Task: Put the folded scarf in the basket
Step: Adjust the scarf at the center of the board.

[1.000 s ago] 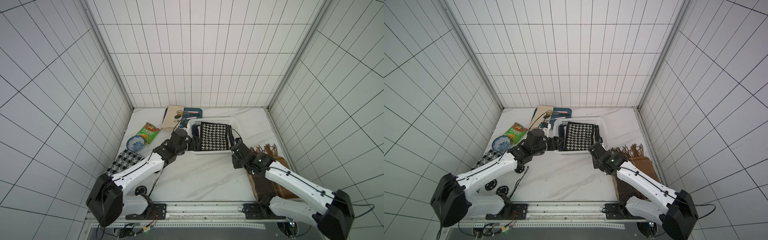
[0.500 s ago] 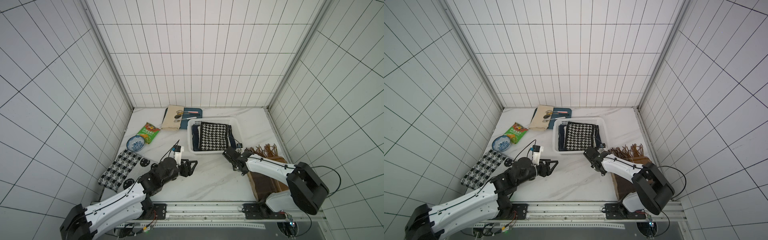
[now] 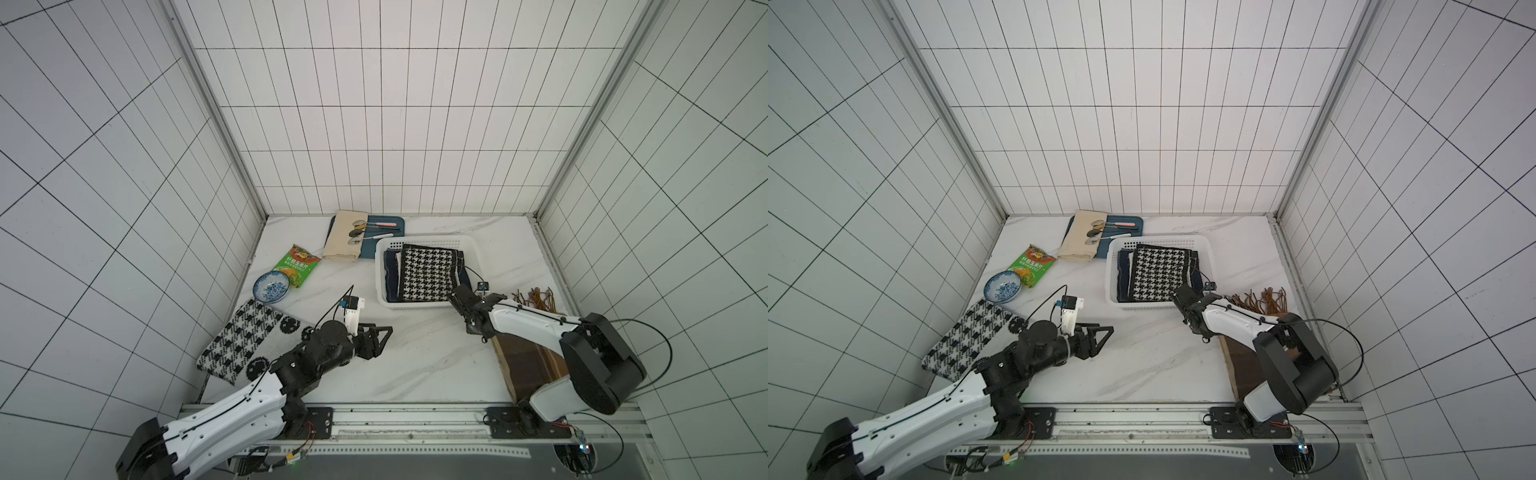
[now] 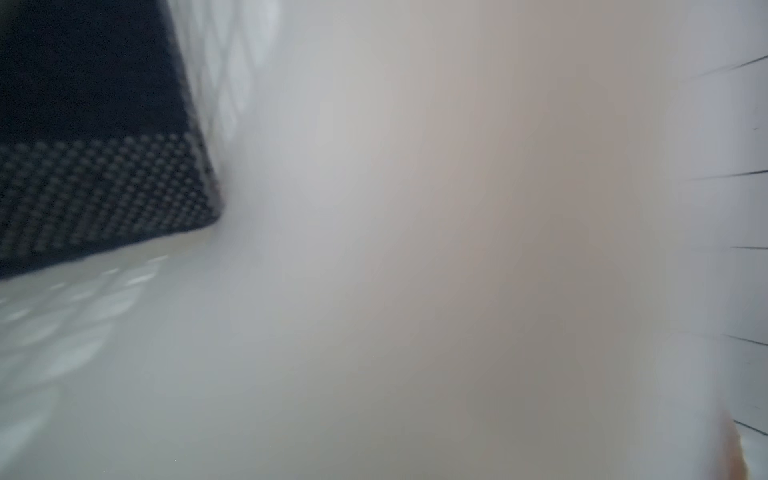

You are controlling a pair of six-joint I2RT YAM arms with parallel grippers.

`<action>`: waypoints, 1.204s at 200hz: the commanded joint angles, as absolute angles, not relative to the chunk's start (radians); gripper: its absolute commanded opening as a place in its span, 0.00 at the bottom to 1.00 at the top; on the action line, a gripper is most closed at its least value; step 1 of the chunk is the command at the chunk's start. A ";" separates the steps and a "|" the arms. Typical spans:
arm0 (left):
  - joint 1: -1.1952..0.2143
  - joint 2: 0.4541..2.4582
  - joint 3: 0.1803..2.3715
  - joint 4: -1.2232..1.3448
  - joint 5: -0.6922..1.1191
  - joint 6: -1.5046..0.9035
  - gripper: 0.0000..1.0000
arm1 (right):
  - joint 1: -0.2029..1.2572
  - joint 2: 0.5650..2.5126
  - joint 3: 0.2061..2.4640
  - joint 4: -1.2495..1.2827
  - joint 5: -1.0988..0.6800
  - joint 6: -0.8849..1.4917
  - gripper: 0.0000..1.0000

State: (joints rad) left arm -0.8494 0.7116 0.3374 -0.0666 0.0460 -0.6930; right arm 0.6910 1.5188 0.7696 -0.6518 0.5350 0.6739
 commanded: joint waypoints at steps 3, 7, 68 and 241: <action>-0.851 0.698 0.322 -0.060 0.056 -0.696 0.69 | 0.686 1.546 0.775 -0.698 0.467 0.647 0.00; -0.851 0.698 0.322 -0.061 0.057 -0.696 0.69 | 0.687 1.548 0.776 -0.694 0.463 0.644 0.00; -0.851 0.712 0.322 -0.046 0.046 -0.688 0.69 | 0.765 1.554 0.770 -0.649 0.448 0.646 0.00; -0.854 0.770 0.287 0.023 0.082 -0.702 0.70 | 1.074 1.317 0.739 -1.012 0.500 0.933 0.43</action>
